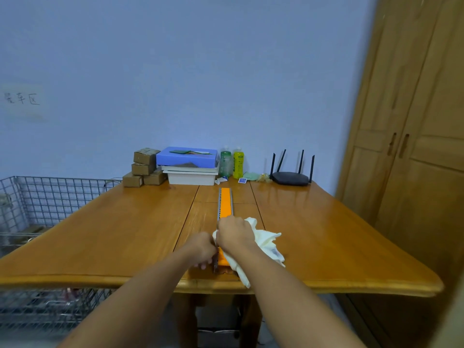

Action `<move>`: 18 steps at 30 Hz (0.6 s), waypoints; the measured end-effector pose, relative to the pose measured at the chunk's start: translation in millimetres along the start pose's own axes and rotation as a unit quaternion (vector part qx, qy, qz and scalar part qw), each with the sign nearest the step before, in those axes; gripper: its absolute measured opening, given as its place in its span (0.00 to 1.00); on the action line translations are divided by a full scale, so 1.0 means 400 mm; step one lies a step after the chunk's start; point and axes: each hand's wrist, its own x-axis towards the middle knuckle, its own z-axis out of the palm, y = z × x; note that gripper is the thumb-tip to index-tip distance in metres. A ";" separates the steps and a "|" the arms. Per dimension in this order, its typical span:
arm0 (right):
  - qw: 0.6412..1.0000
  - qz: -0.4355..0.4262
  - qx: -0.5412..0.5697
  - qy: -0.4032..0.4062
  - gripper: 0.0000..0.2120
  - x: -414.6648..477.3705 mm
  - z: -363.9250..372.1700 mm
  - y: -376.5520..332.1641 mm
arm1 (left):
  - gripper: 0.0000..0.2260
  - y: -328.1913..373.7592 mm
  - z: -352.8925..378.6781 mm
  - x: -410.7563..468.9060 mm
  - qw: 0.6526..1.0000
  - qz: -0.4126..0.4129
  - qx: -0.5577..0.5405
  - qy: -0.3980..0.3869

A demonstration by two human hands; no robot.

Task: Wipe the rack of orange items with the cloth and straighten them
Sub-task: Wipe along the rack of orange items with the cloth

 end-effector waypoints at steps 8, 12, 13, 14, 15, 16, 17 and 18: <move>0.999 0.004 -0.029 -0.025 0.03 -0.039 0.009 0.043 | 0.07 -0.014 0.000 -0.004 0.999 0.007 -0.042 0.007; 0.999 0.028 -0.021 -0.037 0.02 -0.051 -0.002 0.080 | 0.08 -0.010 -0.003 -0.003 1.000 0.011 -0.027 0.002; 0.998 0.035 -0.017 -0.041 0.01 -0.056 -0.004 0.089 | 0.08 -0.010 -0.003 -0.003 1.000 0.012 -0.026 0.003; 0.998 0.044 -0.014 -0.040 0.01 -0.061 -0.005 0.098 | 0.07 -0.011 -0.003 -0.003 1.000 0.014 -0.026 0.003; 0.998 0.052 -0.012 -0.040 0.01 -0.066 -0.004 0.106 | 0.07 -0.013 -0.003 -0.004 1.000 0.016 -0.026 0.003; 0.998 0.058 -0.010 -0.035 0.02 -0.070 -0.003 0.114 | 0.07 -0.015 -0.004 -0.006 1.000 0.017 -0.025 0.003; 0.997 0.064 -0.009 -0.030 0.03 -0.074 -0.004 0.119 | 0.08 -0.017 -0.004 -0.006 1.000 0.018 -0.023 0.003; 0.997 0.068 -0.007 -0.022 0.04 -0.076 -0.009 0.121 | 0.08 -0.017 -0.004 -0.007 1.000 0.018 -0.019 0.004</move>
